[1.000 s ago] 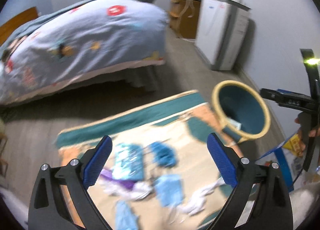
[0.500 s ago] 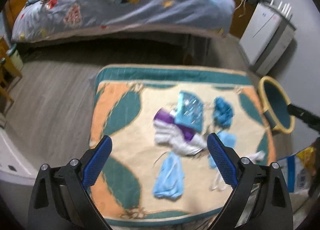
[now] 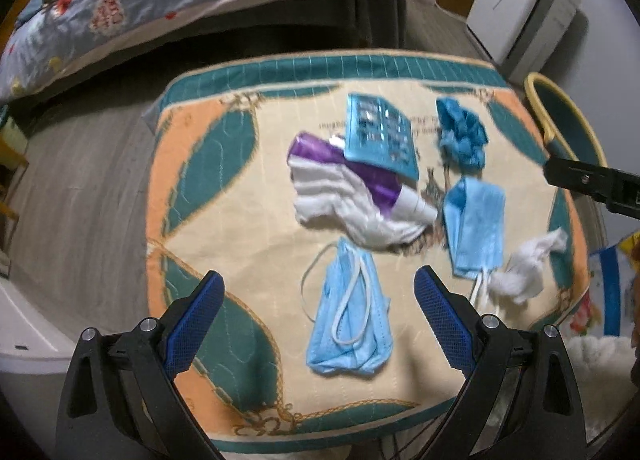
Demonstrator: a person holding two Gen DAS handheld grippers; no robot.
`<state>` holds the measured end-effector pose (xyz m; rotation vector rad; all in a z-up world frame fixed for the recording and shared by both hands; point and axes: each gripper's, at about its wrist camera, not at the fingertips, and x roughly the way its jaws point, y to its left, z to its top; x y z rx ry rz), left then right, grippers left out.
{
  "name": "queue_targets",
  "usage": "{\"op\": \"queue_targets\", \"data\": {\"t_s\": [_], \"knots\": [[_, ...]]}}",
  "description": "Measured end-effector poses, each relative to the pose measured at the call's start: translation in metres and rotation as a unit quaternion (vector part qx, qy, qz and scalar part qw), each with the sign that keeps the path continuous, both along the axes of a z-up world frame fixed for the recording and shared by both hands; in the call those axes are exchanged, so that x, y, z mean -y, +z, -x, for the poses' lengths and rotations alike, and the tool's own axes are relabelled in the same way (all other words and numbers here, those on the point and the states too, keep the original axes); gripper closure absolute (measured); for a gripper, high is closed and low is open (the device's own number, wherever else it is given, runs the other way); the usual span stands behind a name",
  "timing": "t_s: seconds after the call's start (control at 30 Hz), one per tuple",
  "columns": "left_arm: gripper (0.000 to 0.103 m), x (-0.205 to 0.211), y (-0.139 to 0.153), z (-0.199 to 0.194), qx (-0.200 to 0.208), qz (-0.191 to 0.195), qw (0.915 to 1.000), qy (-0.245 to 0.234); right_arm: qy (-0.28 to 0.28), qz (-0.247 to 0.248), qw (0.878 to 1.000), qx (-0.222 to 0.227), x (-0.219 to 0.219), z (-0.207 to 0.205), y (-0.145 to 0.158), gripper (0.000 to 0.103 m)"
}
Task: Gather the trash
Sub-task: 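Move both tools back over the remaining trash on the mat, then grasp a blue face mask with the left tool while the right grasps another mask, then carry both blue masks over the bin and open both tools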
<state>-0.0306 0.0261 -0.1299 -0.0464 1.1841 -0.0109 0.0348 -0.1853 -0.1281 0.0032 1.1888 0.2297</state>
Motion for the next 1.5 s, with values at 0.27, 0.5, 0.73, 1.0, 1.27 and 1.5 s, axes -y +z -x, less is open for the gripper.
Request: {"op": "queue_targets", "data": {"t_s": [0.27,0.5,0.73,1.0,1.27,1.5], "knots": [[0.011,0.002,-0.019,-0.002,-0.029,0.012,0.9994,-0.017,0.021,-0.023,0.999,-0.045,-0.02,-0.007,-0.03,0.006],[0.053,0.007,-0.034,-0.002,-0.063,0.034,0.9966,-0.039,0.031,-0.05,0.995,-0.084,-0.034,-0.012,-0.049,0.046],[0.083,0.013,-0.021,-0.001,-0.039,0.034,0.9968,-0.06,0.048,-0.072,0.993,-0.079,-0.039,-0.011,-0.041,0.091],[0.084,0.031,0.036,-0.013,0.039,0.034,0.9961,-0.071,0.03,-0.13,0.991,0.012,-0.011,-0.011,0.044,0.093],[0.084,0.094,0.124,-0.043,0.132,0.058,0.9809,-0.131,-0.009,-0.103,0.98,0.171,0.08,-0.015,0.156,0.093],[0.084,0.15,0.159,-0.088,0.167,0.039,0.969,-0.178,-0.085,-0.1,0.974,0.187,0.174,-0.03,0.162,0.093]]}}
